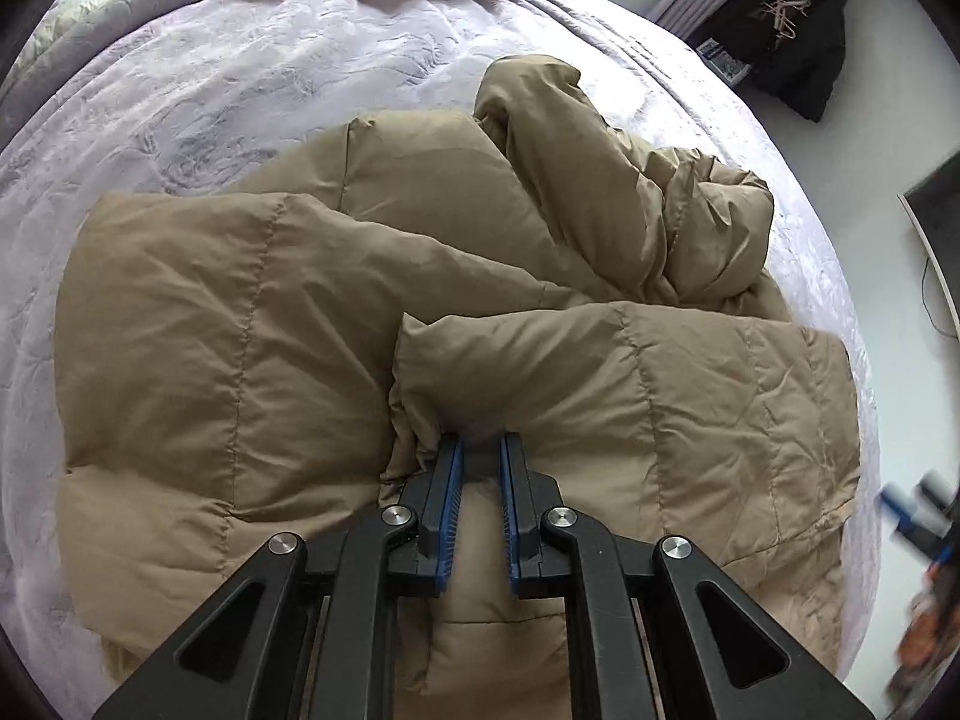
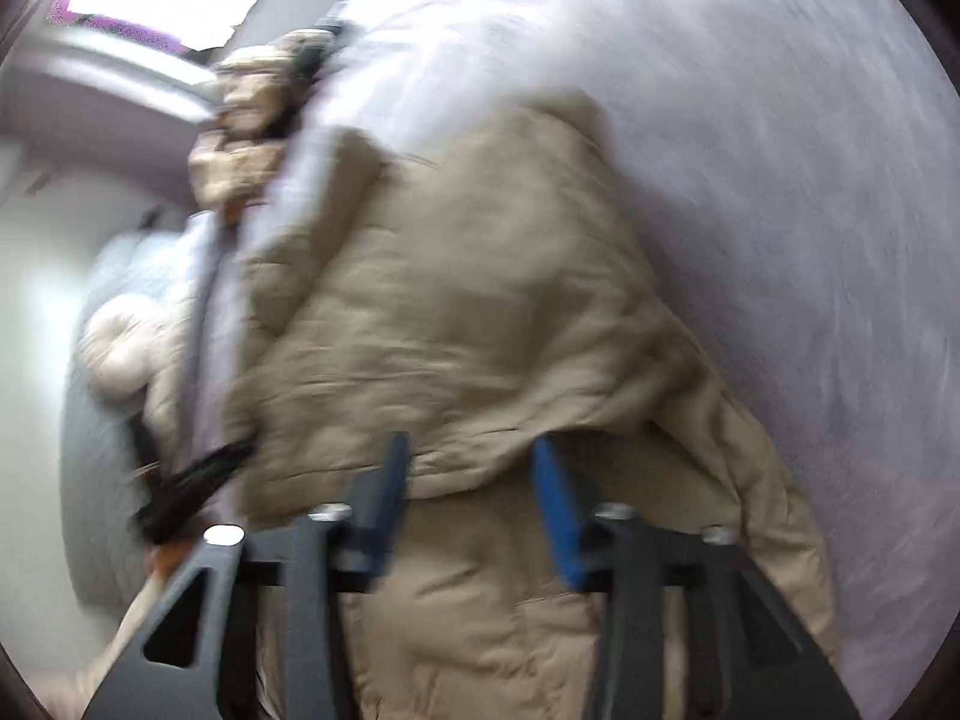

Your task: Fold large clothes

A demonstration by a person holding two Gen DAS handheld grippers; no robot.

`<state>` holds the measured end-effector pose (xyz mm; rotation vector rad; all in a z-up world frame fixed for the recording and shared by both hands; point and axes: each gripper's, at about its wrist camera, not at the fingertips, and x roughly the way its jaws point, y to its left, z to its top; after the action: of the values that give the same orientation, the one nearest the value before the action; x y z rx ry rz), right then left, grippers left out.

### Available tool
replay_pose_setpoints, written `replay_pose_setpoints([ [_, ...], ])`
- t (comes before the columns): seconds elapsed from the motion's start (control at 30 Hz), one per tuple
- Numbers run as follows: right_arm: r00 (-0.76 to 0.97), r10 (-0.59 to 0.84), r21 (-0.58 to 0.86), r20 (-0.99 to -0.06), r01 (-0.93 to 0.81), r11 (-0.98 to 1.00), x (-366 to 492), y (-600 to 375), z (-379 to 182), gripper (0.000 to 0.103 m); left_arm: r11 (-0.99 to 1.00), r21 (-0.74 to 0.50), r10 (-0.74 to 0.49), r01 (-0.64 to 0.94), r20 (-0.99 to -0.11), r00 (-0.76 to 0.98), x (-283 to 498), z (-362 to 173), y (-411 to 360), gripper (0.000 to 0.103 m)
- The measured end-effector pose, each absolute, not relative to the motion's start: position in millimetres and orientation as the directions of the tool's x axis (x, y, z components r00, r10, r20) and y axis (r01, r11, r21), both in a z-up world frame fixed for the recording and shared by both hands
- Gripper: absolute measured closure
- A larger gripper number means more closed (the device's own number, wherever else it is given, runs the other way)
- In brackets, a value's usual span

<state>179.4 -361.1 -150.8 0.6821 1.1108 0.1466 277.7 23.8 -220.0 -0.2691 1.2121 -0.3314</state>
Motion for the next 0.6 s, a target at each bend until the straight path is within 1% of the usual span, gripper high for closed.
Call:
replay_pose_setpoints([
  [0.03, 0.49, 0.428, 0.575, -0.76, 0.198, 0.794, 178, -365, -141, 0.033, 0.921, -0.374, -0.389, 0.108, -0.867, 0.311, 278, -220, 24, 0.09],
  [0.07, 0.545, 0.392, 0.566, -0.742, 0.194, 0.801, 179, -377, -129, 0.033, 0.922, -0.371, -0.387, 0.11, -0.87, 0.307, 279, -220, 25, 0.09],
  [0.13, 0.582, 0.347, 0.571, -0.736, 0.258, 0.78, 188, -401, -131, 0.033, 0.926, -0.359, -0.377, 0.115, -0.876, 0.299, 281, -221, 23, 0.09],
  [0.2, 0.596, 0.359, 0.65, -0.719, 0.393, 0.65, 205, -438, -162, 0.033, 0.927, -0.355, -0.374, 0.117, -0.878, 0.298, 282, -221, 22, 0.09],
  [0.3, 0.634, 0.457, 0.781, -0.624, 0.485, 0.394, 224, -469, -216, 0.033, 0.929, -0.349, -0.37, 0.124, -0.879, 0.3, 282, -224, 19, 0.09],
  [0.33, 0.651, 0.504, 0.821, -0.567, 0.497, 0.281, 232, -473, -237, 0.037, 0.929, -0.347, -0.369, 0.126, -0.88, 0.3, 282, -224, 17, 0.09],
  [0.4, 0.673, 0.566, 0.859, -0.475, 0.493, 0.135, 244, -469, -261, 0.063, 0.933, -0.337, -0.36, 0.126, -0.884, 0.299, 282, -225, 15, 0.09],
  [0.43, 0.668, 0.583, 0.865, -0.462, 0.483, 0.133, 251, -464, -262, 0.085, 0.934, -0.334, -0.358, 0.127, -0.885, 0.299, 282, -226, 15, 0.09],
  [0.47, 0.645, 0.578, 0.86, -0.5, 0.45, 0.242, 264, -456, -250, 0.09, 0.935, -0.329, -0.354, 0.129, -0.887, 0.297, 283, -226, 13, 0.09],
  [0.53, 0.61, 0.539, 0.812, -0.581, 0.392, 0.432, 276, -444, -229, 0.093, 0.934, -0.331, -0.357, 0.135, -0.886, 0.297, 281, -227, 9, 0.09],
  [0.57, 0.578, 0.501, 0.756, -0.644, 0.383, 0.531, 281, -440, -223, 0.094, 0.926, -0.35, -0.377, 0.142, -0.879, 0.293, 282, -228, 7, 0.09],
  [0.6, 0.524, 0.43, 0.657, -0.735, 0.395, 0.642, 288, -438, -223, 0.094, 0.919, -0.366, -0.394, 0.148, -0.874, 0.284, 283, -229, 4, 0.09],
])
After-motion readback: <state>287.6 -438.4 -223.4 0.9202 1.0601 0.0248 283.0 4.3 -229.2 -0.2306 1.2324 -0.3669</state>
